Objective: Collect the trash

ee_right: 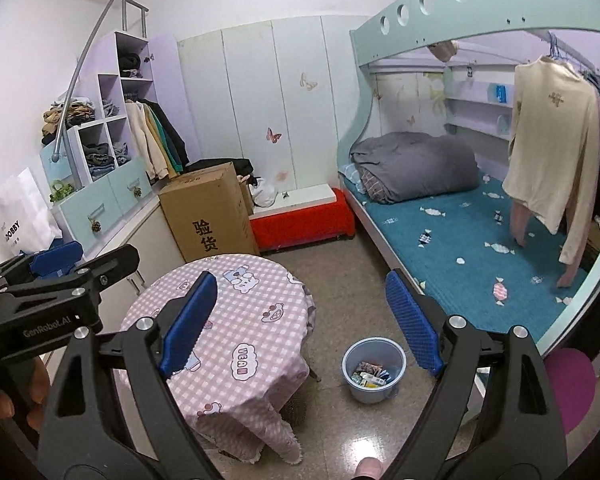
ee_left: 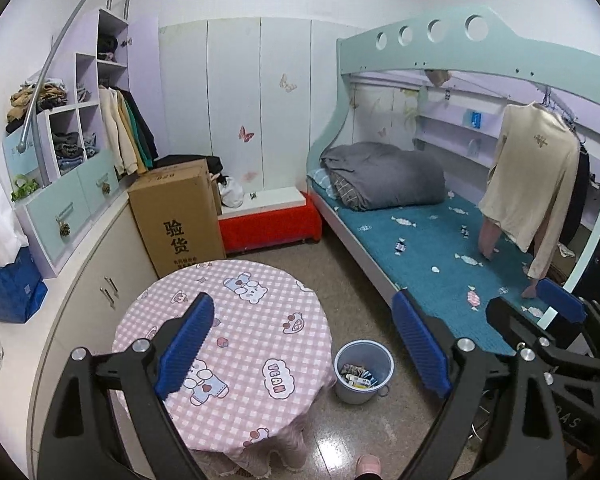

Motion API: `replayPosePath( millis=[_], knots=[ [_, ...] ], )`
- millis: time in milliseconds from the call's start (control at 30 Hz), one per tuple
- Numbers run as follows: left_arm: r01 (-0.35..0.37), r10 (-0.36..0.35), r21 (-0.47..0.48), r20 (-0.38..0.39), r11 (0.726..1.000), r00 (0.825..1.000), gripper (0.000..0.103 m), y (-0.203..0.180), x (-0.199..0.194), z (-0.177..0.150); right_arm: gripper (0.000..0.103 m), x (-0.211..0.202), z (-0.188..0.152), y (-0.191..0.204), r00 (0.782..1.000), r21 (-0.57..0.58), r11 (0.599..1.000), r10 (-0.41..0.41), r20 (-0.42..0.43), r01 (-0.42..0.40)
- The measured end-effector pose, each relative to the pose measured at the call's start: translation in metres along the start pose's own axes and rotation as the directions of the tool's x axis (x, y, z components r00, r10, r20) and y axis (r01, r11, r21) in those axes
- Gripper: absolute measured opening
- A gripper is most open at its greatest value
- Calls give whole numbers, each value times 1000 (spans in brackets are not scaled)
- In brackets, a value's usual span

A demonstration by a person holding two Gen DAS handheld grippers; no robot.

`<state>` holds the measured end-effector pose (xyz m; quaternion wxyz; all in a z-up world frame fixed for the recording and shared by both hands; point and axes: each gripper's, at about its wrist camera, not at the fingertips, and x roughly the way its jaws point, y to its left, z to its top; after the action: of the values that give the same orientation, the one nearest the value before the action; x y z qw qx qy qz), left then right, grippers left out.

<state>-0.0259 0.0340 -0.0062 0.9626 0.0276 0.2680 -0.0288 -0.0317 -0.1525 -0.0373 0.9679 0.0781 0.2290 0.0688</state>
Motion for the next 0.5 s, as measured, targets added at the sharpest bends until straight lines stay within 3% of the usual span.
replayPosePath(
  millis=[500],
  knots=[
    [33, -33, 4, 41, 999, 999, 89, 2, -20, -5, 85, -22, -8, 4, 999, -3, 1000, -26, 24, 26]
  ],
)
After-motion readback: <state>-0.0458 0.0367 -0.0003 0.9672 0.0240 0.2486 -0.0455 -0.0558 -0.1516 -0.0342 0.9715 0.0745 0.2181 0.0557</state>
